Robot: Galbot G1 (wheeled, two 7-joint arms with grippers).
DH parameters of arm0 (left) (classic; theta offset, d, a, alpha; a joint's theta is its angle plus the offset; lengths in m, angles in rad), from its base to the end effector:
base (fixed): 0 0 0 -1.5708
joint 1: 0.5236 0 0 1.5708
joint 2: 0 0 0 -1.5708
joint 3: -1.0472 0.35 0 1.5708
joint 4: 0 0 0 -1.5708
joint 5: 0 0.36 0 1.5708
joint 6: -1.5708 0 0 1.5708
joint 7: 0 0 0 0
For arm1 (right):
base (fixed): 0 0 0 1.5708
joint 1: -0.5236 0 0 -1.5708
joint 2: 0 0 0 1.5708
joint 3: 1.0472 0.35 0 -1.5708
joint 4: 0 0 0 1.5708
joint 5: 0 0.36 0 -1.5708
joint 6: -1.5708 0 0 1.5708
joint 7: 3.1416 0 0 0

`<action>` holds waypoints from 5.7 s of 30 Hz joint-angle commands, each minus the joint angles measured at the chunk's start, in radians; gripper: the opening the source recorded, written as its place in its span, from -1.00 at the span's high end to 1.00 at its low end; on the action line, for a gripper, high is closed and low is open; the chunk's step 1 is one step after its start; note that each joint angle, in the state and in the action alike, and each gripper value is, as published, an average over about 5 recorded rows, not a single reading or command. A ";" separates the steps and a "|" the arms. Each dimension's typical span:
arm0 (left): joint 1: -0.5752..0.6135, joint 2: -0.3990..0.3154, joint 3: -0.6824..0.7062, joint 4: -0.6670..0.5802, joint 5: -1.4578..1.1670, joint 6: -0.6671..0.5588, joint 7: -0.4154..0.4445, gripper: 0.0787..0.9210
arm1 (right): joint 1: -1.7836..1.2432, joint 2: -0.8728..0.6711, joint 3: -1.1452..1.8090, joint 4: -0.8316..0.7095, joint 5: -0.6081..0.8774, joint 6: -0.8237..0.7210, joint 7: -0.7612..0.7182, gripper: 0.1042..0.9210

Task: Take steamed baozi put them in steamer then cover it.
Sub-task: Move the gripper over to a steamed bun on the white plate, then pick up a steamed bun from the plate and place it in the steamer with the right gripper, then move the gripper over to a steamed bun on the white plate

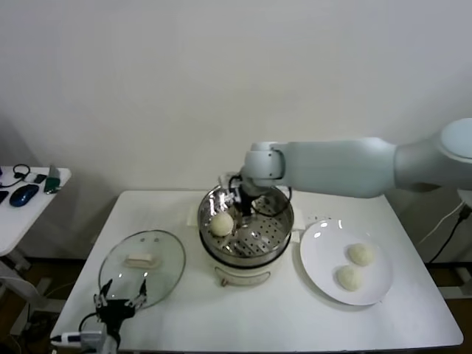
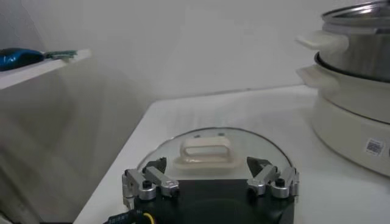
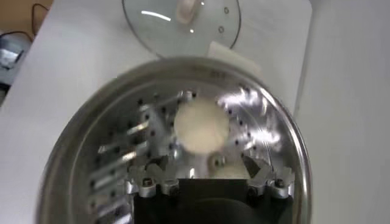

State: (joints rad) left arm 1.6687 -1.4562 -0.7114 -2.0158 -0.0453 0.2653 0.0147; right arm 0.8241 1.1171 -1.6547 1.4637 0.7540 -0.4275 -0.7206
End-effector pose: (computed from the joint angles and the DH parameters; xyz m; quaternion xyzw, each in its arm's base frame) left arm 0.1508 0.0826 -0.3378 0.0557 -0.9735 -0.0649 0.2121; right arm 0.5170 0.0939 -0.0537 0.5372 -0.5394 0.5713 0.3067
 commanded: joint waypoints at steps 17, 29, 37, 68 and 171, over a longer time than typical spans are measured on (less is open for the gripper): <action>0.000 0.000 0.002 -0.005 0.001 0.002 0.002 -0.77 | -0.080 -0.712 -0.189 0.227 -0.415 0.145 -0.136 -0.76; 0.001 -0.006 0.002 0.002 0.008 0.000 0.002 -0.77 | -0.519 -0.665 0.180 0.061 -0.533 0.111 -0.080 -0.76; 0.007 -0.010 0.001 0.004 0.014 -0.001 0.001 -0.77 | -0.565 -0.591 0.214 -0.016 -0.527 0.101 -0.068 -0.76; 0.020 -0.009 -0.002 -0.012 0.049 0.001 0.002 -0.77 | 0.326 -0.360 -0.087 -0.036 -0.356 0.536 -0.316 -0.35; 0.027 -0.022 -0.015 0.035 0.050 -0.042 -0.014 -0.77 | -0.628 -0.458 0.321 -0.370 -0.618 0.262 -0.114 -0.64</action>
State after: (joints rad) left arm 1.6958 -1.4799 -0.7275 -1.9821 0.0035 0.2235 0.0015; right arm 0.2932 0.6278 -1.4095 1.1587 0.1557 -0.1545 -0.8557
